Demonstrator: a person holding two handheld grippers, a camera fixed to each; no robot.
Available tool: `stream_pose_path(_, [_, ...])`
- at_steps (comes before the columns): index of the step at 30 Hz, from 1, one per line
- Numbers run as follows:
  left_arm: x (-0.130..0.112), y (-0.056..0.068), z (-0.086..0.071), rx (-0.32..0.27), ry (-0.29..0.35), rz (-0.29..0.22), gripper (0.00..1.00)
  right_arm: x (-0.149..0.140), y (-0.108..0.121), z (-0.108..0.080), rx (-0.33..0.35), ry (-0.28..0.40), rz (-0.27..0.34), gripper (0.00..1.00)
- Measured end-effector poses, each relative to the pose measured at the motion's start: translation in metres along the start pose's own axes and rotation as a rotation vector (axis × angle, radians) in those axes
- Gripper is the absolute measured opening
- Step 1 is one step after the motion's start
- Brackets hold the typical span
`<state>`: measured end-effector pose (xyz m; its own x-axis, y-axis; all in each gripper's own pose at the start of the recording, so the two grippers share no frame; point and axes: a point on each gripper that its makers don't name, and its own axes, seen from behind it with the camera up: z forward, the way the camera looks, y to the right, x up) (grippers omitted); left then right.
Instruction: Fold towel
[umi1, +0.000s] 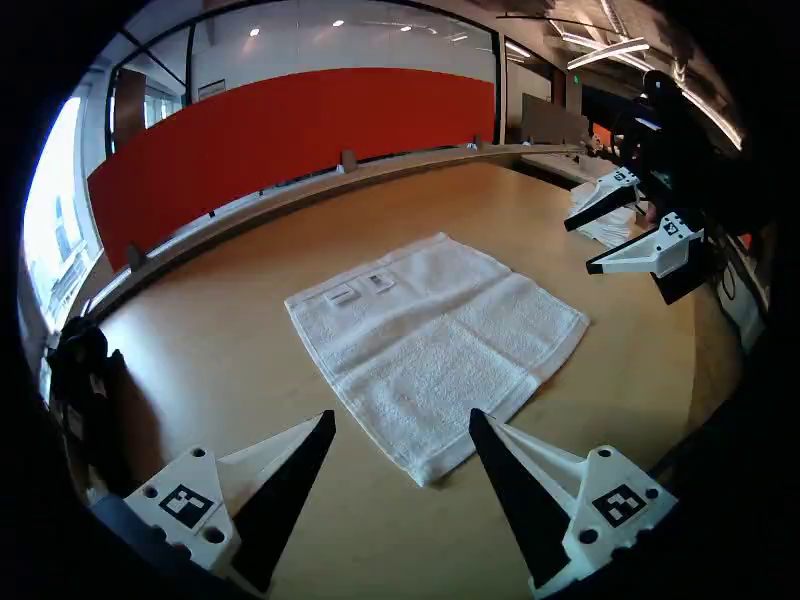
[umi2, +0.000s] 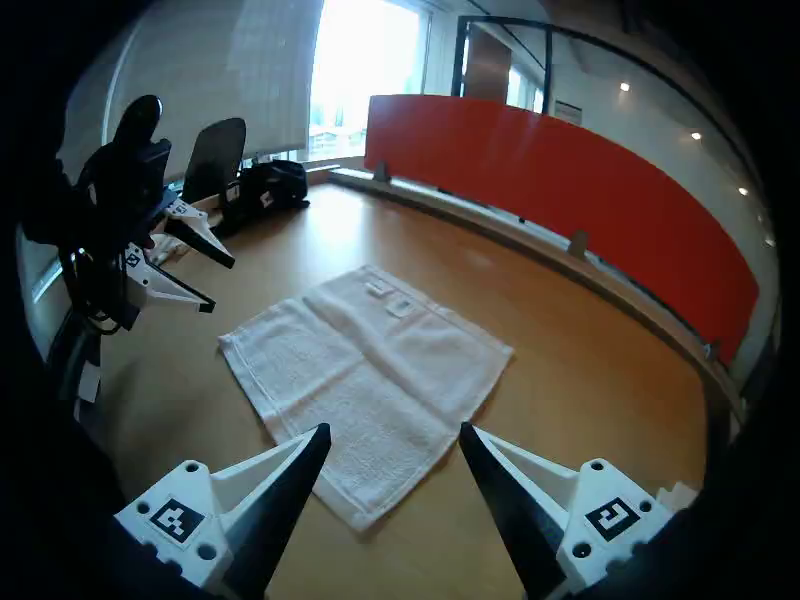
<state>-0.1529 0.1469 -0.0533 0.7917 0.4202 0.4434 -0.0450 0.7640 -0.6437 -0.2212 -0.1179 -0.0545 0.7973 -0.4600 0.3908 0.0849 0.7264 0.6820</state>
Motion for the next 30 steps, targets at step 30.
stream_pose_path(30, [-0.069, 0.024, 0.040, -0.082, -0.189, 0.001, 0.99, -0.084, -0.021, 0.020, 0.075, -0.166, 0.001, 0.99])
